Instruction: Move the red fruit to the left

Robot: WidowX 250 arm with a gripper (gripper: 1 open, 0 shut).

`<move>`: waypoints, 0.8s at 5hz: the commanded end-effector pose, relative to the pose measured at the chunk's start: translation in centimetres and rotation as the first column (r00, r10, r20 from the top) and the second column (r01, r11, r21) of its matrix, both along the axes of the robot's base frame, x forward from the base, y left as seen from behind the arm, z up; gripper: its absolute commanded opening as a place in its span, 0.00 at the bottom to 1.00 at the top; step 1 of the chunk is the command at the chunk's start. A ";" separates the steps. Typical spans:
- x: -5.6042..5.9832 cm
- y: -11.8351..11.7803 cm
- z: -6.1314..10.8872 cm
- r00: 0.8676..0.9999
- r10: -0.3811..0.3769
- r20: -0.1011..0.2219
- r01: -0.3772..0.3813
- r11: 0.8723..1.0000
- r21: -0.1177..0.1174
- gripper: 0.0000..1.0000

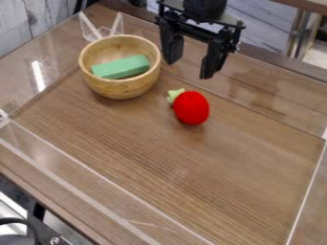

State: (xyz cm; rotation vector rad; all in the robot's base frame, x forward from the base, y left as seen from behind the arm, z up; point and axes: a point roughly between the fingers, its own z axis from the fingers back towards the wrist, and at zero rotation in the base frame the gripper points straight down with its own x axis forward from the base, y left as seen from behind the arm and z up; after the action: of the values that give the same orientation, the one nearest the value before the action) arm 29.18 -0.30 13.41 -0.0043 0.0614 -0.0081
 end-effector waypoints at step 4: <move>0.7 0.5 -7.3 0.997 -0.046 0.064 0.047 0.999 -0.022 1.00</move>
State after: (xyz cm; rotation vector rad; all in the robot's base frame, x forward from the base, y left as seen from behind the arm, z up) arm 29.35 0.08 5.07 -0.0279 0.0385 -0.0540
